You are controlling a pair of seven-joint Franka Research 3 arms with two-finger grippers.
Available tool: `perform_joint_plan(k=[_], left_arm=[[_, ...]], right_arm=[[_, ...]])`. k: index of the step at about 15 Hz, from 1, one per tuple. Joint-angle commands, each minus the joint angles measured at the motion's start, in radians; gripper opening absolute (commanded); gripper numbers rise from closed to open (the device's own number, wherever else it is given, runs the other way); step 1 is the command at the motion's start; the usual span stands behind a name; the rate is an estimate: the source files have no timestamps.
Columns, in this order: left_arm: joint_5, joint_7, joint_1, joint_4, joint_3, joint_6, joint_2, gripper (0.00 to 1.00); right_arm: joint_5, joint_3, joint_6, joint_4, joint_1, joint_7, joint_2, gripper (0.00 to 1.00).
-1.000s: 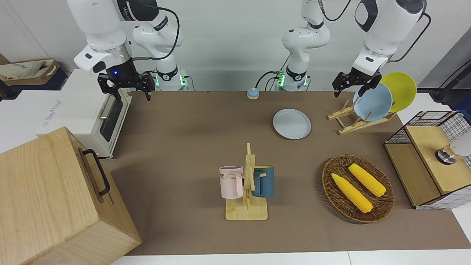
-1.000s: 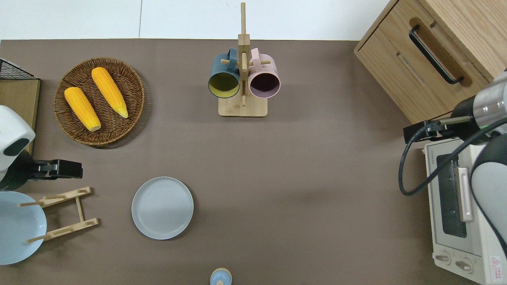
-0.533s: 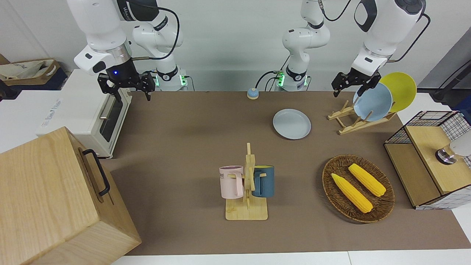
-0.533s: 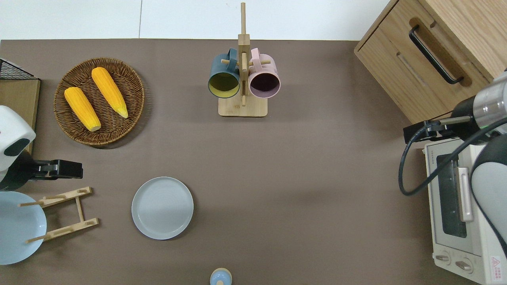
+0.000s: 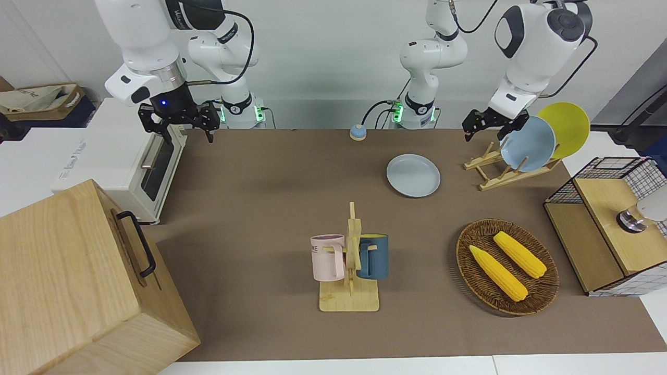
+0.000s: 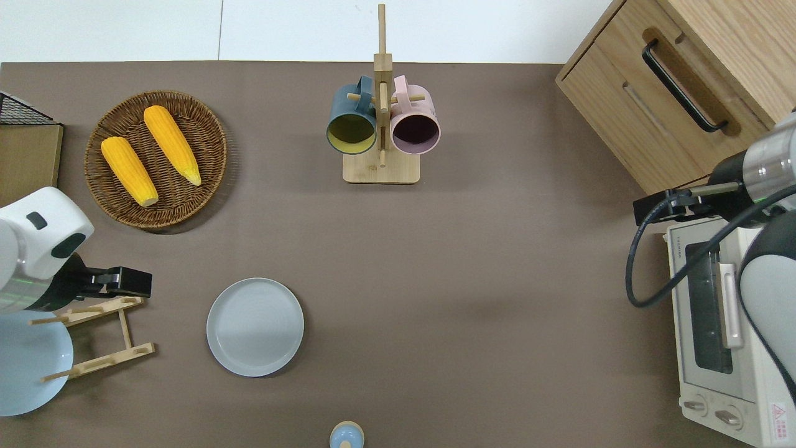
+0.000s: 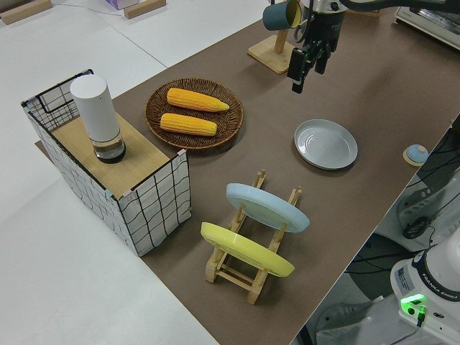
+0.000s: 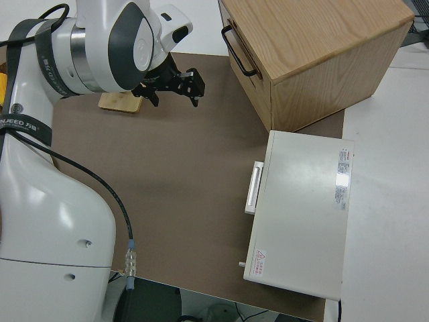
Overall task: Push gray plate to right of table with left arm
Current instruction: 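Move the left gripper toward the gray plate's edge nearest the rack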
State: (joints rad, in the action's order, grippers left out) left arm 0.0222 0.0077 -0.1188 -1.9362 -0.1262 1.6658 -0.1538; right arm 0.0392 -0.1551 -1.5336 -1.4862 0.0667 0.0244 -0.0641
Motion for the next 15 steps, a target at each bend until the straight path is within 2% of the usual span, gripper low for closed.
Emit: perform_joint_plan(k=[1,9,15], left_arm=[[0.004,-0.012,0.028,-0.159,0.003,0.100,-0.069,1.00],[0.036,-0.021,0.048,-0.391,0.003,0.328,-0.158,1.00],[0.036,-0.023,0.056,-0.478,0.003,0.429,-0.171,1.00]], right_arm=[[-0.007,0.000,0.010,0.001,0.001,0.003,0.006,0.983],[-0.007,0.000,0.010,0.001,0.001,0.003,0.006,0.983],[-0.007,0.000,0.010,0.001,0.001,0.005,0.006,0.983]])
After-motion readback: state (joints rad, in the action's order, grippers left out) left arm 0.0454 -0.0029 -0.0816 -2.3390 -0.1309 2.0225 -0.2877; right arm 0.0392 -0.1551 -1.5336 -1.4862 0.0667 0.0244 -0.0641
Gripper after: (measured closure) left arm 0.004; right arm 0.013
